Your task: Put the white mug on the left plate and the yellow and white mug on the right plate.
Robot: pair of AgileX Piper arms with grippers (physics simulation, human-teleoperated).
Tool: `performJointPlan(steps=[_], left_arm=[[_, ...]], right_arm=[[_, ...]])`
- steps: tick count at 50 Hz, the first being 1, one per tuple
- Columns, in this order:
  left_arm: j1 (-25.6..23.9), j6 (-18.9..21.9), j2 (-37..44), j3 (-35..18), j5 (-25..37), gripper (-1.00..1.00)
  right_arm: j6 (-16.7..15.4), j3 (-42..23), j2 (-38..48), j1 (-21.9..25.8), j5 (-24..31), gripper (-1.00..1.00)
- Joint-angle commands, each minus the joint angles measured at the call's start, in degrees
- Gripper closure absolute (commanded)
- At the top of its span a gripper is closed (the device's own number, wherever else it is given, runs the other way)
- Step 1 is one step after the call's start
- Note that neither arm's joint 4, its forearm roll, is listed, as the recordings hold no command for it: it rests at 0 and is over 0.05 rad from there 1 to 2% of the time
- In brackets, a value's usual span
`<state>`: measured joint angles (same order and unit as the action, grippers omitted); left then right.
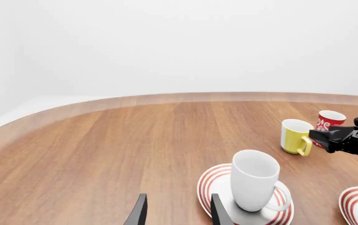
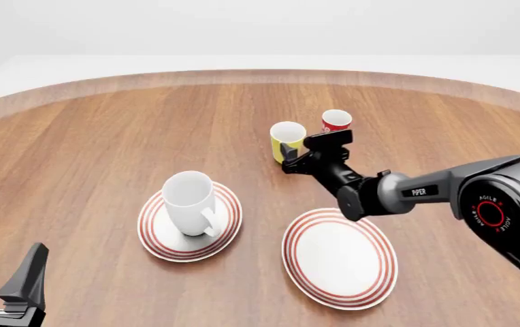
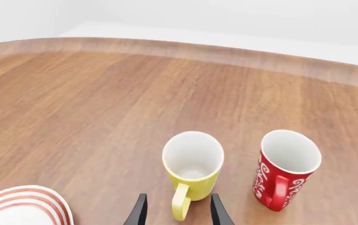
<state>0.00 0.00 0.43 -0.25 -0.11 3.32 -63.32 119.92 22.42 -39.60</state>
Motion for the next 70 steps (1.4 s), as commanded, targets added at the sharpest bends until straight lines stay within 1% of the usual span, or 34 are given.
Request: performJointPlan(steps=[1,8,28,46,70], left_arm=[[0.0,0.0,0.0,0.0,0.0,-1.00],[0.0,0.0,0.0,0.0,0.0,-1.00],[0.0,0.0,0.0,0.0,0.0,-1.00],[0.0,0.0,0.0,0.0,0.0,-1.00],[0.0,0.0,0.0,0.0,0.0,-1.00]], right_arm=[[0.4,-1.8,1.8,0.1,1.0,-1.00],[0.5,-2.6,2.8,0.8,1.5,-1.00],[1.3,-4.7,5.2,0.3,3.0,-1.00],[1.3,-6.1,7.0,-0.2,3.5,-1.00],[1.8,-8.3,10.0,0.3,4.5,-1.00]])
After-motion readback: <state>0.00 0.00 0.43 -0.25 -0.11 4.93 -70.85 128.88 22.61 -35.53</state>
